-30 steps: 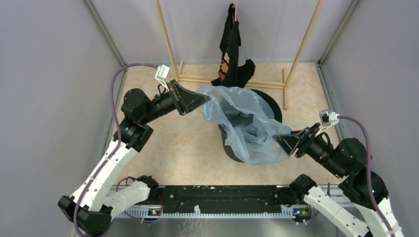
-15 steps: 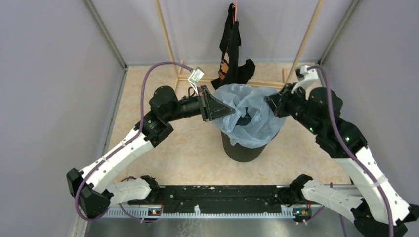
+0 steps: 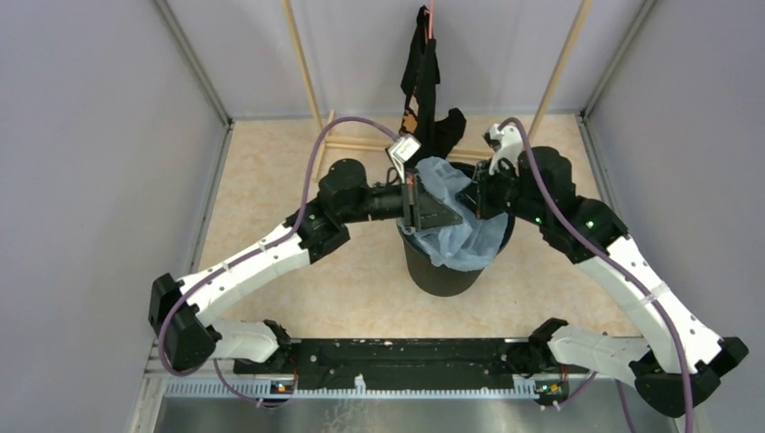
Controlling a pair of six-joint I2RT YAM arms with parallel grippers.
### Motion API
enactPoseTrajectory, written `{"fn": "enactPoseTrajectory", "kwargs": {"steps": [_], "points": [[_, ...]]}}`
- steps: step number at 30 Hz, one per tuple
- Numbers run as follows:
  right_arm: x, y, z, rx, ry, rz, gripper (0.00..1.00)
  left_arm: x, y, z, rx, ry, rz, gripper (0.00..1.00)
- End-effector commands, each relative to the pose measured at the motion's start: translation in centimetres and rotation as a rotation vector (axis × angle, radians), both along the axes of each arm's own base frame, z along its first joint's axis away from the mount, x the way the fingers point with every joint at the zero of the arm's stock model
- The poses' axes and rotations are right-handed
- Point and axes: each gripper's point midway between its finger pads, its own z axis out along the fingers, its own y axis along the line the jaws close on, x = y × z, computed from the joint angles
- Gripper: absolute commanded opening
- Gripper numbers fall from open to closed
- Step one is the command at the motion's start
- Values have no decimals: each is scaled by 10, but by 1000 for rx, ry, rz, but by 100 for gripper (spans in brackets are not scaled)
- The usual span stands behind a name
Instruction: Put the trash bags into the trash bin
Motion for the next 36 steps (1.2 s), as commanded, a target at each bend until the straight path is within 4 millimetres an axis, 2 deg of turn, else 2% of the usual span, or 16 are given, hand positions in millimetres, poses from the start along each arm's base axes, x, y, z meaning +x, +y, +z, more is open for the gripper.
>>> {"fn": "enactPoseTrajectory", "kwargs": {"steps": [1, 4, 6, 8, 10, 13, 16, 18, 22, 27, 30, 33, 36], "points": [[-35, -16, 45, 64, -85, 60, 0, -38, -23, 45, -95, -106, -105, 0], [-46, -31, 62, 57, -105, 31, 1, -62, -40, 54, -125, -122, -175, 0], [-49, -39, 70, 50, -117, 4, 1, -67, -47, 59, -141, -119, -189, 0], [-46, -41, 73, 41, -126, -8, 1, -62, -47, 56, -148, -91, -152, 0], [-41, -35, 69, 34, -115, 1, 1, -44, -43, 44, -119, -37, -53, 0], [-27, -19, 53, 21, -79, 29, 1, -13, -22, 25, -95, 72, 69, 0], [-13, -4, 32, -2, -30, 50, 0, 7, 3, 12, -124, 147, 114, 0], [-5, 3, 20, -18, -9, 56, 0, 20, 16, -4, -103, 182, 164, 0], [9, 13, -7, -50, 35, 63, 0, 40, 36, -28, -46, 185, 276, 0], [13, 23, -60, -88, 136, 78, 0, 45, 35, -57, 63, 153, 285, 0], [15, 18, -77, -108, 152, 45, 0, 45, 33, -67, 90, 141, 267, 0], [20, 9, -83, -129, 136, -6, 0, 46, 29, -64, 91, 110, 253, 0], [22, 1, -81, -151, 126, -43, 0, 43, 18, -46, 66, 74, 188, 0]]}}
